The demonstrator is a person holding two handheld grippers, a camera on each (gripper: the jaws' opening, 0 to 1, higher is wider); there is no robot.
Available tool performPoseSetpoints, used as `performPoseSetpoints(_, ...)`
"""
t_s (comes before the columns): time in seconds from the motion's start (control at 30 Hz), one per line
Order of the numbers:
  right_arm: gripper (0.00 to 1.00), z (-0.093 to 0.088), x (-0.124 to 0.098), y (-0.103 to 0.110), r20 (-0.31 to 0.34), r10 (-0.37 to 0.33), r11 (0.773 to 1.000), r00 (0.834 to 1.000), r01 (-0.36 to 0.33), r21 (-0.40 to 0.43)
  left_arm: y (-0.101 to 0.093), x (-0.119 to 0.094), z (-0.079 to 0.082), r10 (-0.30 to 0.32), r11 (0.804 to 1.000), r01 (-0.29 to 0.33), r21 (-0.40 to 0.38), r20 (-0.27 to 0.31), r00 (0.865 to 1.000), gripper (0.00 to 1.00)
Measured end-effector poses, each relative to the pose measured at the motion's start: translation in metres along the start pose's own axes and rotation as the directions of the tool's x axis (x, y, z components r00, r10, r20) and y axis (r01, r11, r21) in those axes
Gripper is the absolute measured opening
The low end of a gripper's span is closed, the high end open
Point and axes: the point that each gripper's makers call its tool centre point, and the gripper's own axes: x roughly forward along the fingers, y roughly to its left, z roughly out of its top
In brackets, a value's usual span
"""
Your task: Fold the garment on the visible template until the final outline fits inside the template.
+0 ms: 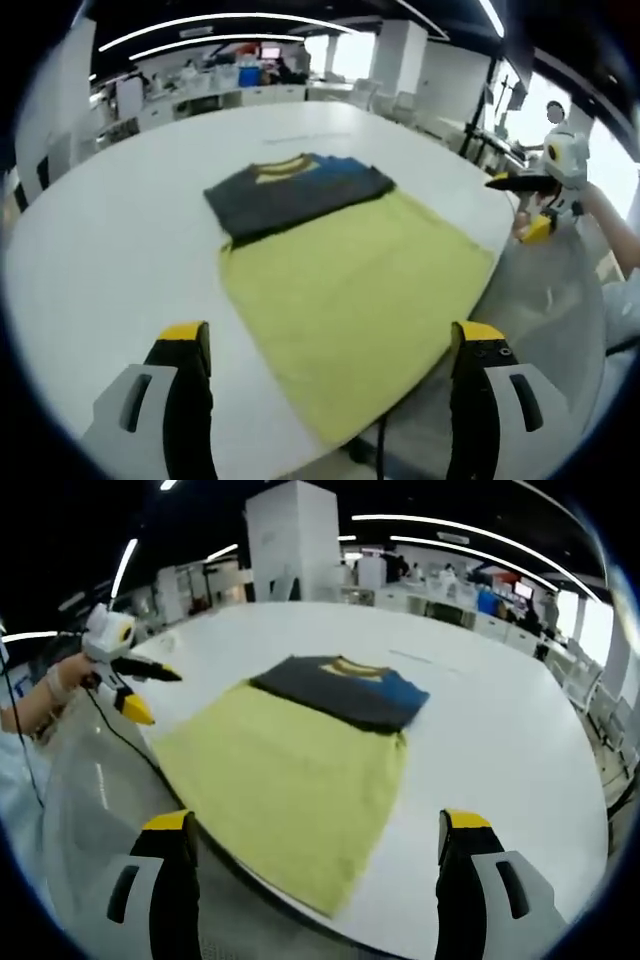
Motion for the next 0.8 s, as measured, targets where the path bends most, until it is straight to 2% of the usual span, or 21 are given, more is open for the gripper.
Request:
performPoseSetpoints(0.23,1.0,-0.01,0.003,-0.001,-0.026,0.002,1.0,1.0,-0.002,0.008,-0.001,0.0,-0.011,0.001,1.0,-0.001,-0.025,-0.017,1.0,0.97)
performPoseSetpoints(0.33,1.0,-0.014,0.004,0.0,-0.037,0.007,1.0,0.999,-0.007,0.013,0.001,0.001,-0.021,0.021,1.0,-0.021,0.0,-0.054,0.998,0.97)
performPoseSetpoints(0.5,1.0,-0.022,0.004,-0.002,-0.057,0.006,1.0,0.998,-0.005,0.02,-0.001,0.002,-0.03,0.007,1.0,-0.008,-0.018,-0.078,0.997,0.96)
performPoseSetpoints(0.8,1.0,-0.029,0.008,-0.002,-0.078,0.009,0.999,0.997,-0.007,0.032,-0.001,0.002,-0.037,0.002,0.999,-0.006,-0.044,-0.092,0.996,0.95)
